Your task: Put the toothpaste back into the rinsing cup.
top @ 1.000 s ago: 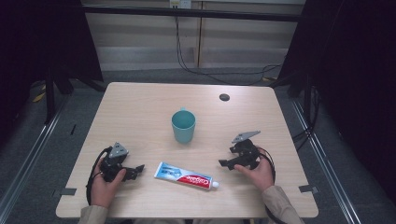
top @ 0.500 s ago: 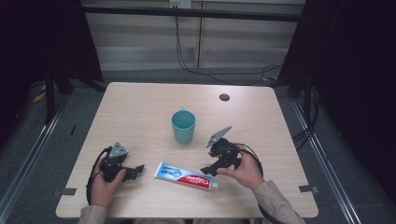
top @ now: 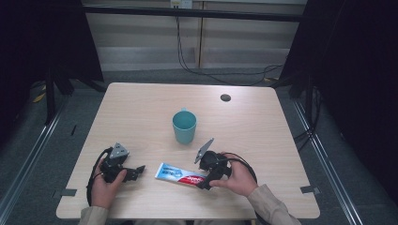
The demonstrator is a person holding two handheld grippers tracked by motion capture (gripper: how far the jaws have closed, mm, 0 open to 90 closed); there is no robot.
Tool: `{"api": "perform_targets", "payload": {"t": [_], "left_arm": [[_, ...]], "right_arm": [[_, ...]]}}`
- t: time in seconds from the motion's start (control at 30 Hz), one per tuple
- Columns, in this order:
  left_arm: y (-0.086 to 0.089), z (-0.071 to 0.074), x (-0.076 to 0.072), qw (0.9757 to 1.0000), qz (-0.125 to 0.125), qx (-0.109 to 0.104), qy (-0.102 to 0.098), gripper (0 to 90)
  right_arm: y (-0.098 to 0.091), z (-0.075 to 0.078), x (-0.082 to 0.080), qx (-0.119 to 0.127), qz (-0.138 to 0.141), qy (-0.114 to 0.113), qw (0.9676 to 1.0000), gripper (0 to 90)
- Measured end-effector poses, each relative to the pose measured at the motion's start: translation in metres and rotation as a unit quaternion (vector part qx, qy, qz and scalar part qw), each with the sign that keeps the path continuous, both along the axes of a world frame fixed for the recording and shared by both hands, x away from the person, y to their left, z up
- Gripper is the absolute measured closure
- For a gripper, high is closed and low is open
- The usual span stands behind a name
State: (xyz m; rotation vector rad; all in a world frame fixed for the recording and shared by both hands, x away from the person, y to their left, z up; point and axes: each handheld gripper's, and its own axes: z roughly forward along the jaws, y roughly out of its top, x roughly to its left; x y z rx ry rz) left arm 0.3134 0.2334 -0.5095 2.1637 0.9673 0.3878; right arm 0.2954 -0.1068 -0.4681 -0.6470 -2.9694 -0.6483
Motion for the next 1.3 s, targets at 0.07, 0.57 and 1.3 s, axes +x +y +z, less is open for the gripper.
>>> {"api": "perform_targets", "payload": {"t": [0.07,0.57,1.3], "left_arm": [[0.0,0.0,0.0,1.0,0.0,0.0,0.0,12.1],[0.001,0.001,0.0,1.0,-0.001,0.007,0.0,12.0],[-0.034,0.033,-0.003,0.992,-0.041,-0.118,0.018,15.9]], "right_arm": [[0.002,-0.004,-0.001,-0.01,0.016,0.009,0.9998,39.5],[0.003,0.002,-0.005,-0.021,0.009,0.005,0.9997,73.9],[-0.058,0.045,0.009,0.128,-0.098,-0.058,0.9852,74.1]]}}
